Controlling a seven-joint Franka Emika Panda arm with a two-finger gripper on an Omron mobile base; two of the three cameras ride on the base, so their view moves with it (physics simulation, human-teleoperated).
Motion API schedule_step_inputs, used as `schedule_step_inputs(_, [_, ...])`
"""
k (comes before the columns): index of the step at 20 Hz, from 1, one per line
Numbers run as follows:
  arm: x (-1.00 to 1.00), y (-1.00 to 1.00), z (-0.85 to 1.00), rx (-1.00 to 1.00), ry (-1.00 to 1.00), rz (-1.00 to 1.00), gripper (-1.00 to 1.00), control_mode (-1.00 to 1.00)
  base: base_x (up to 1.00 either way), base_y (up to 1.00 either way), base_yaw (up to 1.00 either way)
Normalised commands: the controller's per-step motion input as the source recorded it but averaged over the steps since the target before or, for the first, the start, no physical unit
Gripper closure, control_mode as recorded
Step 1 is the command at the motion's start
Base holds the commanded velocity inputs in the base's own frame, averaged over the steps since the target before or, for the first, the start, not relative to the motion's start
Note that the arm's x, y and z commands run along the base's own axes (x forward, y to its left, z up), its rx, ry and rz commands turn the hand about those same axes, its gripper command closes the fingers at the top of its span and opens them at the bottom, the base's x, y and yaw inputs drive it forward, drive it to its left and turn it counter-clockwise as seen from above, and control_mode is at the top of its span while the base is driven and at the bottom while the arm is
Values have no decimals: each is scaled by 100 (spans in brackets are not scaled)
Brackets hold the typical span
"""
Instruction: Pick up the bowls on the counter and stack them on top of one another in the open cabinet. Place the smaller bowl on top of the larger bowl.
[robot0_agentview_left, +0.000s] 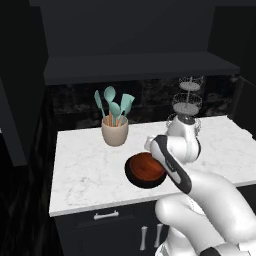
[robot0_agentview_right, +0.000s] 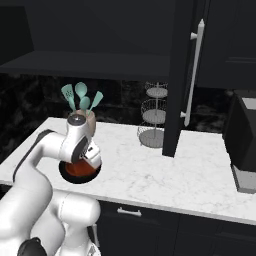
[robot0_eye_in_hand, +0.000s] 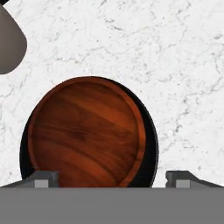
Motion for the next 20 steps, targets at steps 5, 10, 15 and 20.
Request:
schedule_step_inputs(5, [-53,-39,-44,-2,9,6,-100,-100,0,0,0])
schedule_step_inputs(10, [-6,6,-61,-6,8,3,-100,-100,0,0,0])
schedule_step_inputs(15, [0,29,-53,-5,1,0,-100,-100,0,0,0])
schedule_step_inputs(20, [0,18,-68,-6,7,0,-100,-100,0,0,0])
